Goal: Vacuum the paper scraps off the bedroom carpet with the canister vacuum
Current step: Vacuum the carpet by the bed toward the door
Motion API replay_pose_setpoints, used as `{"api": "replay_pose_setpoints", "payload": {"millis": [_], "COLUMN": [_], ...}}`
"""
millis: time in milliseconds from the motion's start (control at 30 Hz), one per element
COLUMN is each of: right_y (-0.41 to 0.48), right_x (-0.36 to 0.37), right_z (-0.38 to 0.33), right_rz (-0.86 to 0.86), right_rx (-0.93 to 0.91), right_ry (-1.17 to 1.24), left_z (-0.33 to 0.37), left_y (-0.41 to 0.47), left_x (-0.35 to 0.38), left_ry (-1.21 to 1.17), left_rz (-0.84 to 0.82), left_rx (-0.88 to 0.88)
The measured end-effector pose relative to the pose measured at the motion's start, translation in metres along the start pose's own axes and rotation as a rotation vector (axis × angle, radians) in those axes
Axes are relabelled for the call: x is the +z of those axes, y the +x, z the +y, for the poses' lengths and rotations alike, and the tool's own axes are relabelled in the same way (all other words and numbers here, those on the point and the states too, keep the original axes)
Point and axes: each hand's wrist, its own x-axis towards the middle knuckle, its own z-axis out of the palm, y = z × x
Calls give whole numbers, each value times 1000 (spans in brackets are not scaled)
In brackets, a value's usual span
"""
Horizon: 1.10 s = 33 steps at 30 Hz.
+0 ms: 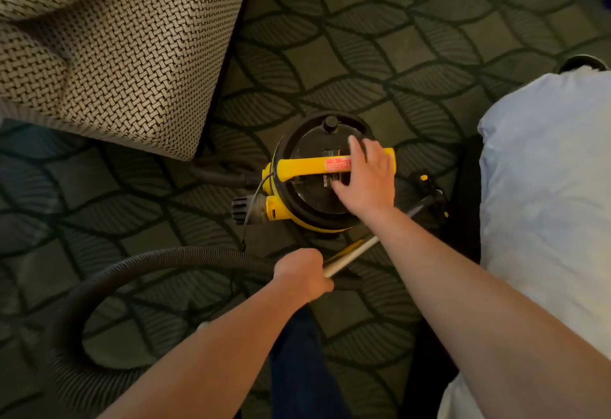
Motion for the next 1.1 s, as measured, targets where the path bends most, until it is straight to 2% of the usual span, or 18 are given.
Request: {"api": "replay_pose_setpoints", "payload": {"millis": [100,167,233,300,400,600,767,1100], "right_y": [-44,-73,-97,-119,-136,-160,-184,-243], "right_x": [21,31,47,63,78,93,113,161], "right_z": [14,20,20,9,-14,-60,-102,-189], "right_rz": [15,-74,-193,-267,-290,-179,61,464], "right_rx": [321,665,1008,1178,1219,1314,1436,1666], "right_ry": [131,338,787,1268,1570,1750,1926,2120], "left_z": [0,-5,-12,-20,-33,-65,-95,-136], "left_y": [-6,-11,-18,-26,-42,-58,-60,-103], "left_x": [0,-1,-4,-7,-12,-26,-36,-35], "left_ry": [69,81,91,117,162,360,568,937], "left_rz": [-19,-31,-48,-59,-92,-155,-208,-349], "left_rx": [-3,-12,-18,-13,-4,105,258,427]}}
